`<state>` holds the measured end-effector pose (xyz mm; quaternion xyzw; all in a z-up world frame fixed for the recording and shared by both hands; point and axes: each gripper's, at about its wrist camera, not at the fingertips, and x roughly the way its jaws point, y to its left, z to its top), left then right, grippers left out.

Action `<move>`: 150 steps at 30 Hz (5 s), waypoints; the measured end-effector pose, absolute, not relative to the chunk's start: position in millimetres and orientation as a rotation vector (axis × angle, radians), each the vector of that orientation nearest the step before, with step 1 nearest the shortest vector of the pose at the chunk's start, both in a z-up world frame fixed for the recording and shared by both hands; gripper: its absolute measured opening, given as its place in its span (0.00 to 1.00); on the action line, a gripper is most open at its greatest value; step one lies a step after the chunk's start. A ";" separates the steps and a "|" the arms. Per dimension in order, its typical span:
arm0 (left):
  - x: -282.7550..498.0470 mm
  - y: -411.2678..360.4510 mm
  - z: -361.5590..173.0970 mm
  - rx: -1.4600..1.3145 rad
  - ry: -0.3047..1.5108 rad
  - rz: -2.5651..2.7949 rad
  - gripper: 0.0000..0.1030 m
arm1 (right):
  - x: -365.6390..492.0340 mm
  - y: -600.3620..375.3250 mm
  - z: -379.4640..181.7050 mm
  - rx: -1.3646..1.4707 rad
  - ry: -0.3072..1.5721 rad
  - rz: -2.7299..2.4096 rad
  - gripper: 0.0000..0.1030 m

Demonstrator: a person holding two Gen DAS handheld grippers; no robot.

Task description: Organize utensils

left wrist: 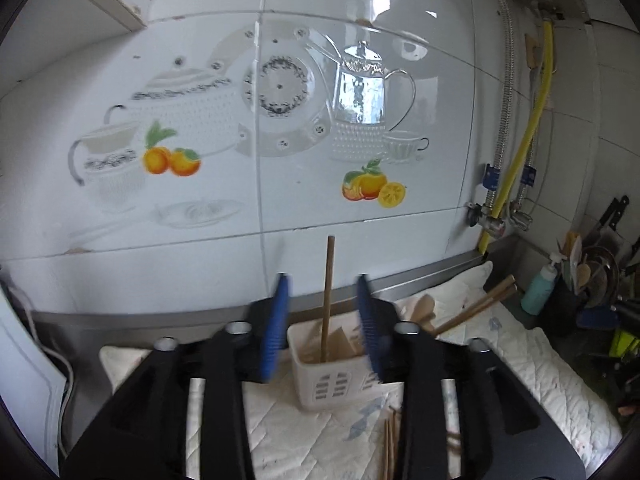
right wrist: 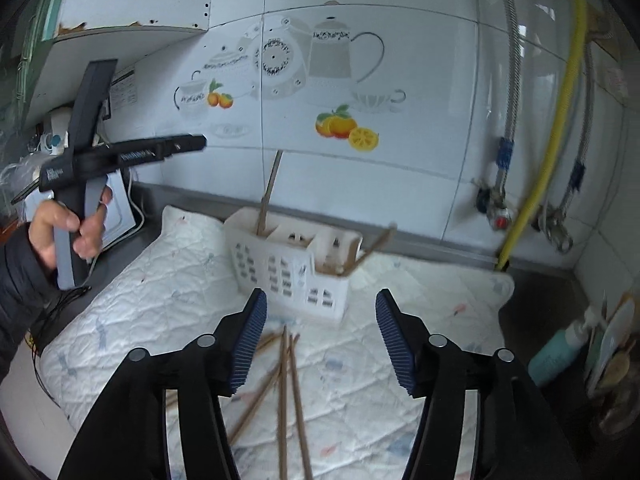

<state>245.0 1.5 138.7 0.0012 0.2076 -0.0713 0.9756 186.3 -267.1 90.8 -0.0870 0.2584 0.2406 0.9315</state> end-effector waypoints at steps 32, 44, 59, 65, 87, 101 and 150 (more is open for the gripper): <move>30.8 40.3 -11.6 -0.090 0.560 0.001 0.87 | 95.6 -309.5 -56.0 -0.006 0.708 0.340 0.61; 30.1 40.9 -41.9 -0.102 0.649 -0.049 0.86 | 94.5 -316.6 -59.8 0.009 0.708 0.323 0.59; 82.7 -10.8 -76.5 -0.035 0.781 -0.207 0.37 | 112.7 -322.3 -75.7 0.040 0.758 0.348 0.40; 97.5 -20.2 -87.1 -0.017 0.818 -0.244 0.25 | 122.6 -320.0 -78.7 0.035 0.770 0.355 0.36; 106.9 -19.0 -96.9 -0.053 0.843 -0.263 0.23 | 145.0 -330.7 -77.6 0.080 0.759 0.310 0.35; 107.0 -20.5 -97.0 -0.043 0.846 -0.258 0.23 | 149.1 -318.0 -76.6 0.061 0.776 0.319 0.35; 108.5 -22.2 -97.0 -0.033 0.846 -0.251 0.23 | 138.7 -315.1 -93.6 0.088 0.823 0.345 0.37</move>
